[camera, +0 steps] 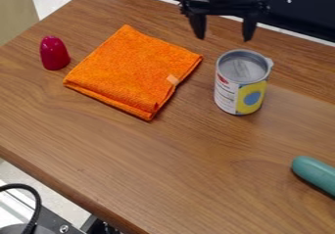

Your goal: Moved the gray can to the bottom right corner of the orange cloth

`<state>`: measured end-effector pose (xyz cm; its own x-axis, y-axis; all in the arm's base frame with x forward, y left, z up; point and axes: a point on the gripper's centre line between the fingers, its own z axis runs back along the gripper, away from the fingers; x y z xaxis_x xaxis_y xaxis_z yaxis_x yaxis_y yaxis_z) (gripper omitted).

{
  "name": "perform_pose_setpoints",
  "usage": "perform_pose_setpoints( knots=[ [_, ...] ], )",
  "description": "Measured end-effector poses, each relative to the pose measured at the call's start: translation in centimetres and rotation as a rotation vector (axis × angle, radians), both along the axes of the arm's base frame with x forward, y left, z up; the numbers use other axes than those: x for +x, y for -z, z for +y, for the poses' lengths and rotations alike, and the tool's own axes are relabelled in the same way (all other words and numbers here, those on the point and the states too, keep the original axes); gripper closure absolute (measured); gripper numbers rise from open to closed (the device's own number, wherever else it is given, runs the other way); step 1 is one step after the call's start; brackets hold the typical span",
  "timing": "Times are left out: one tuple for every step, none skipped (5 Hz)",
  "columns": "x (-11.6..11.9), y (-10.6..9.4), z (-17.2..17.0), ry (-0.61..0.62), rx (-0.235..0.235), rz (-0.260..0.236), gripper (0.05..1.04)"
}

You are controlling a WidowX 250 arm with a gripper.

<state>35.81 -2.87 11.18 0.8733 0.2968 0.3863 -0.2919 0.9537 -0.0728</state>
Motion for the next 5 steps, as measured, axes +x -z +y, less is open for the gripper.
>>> perform_pose_setpoints(
  knots=[
    [1.1,0.6,-0.8,-0.001,0.016,-0.024,0.084],
    [2.0,1.0,-1.7,0.01,0.026,-0.05,0.084],
    [2.5,1.1,-2.3,0.026,0.026,-0.08,0.084],
    [2.6,1.7,-3.3,0.123,-0.01,-0.114,0.084],
    [2.5,1.7,-3.2,0.142,0.009,-0.109,0.084]
  ],
)
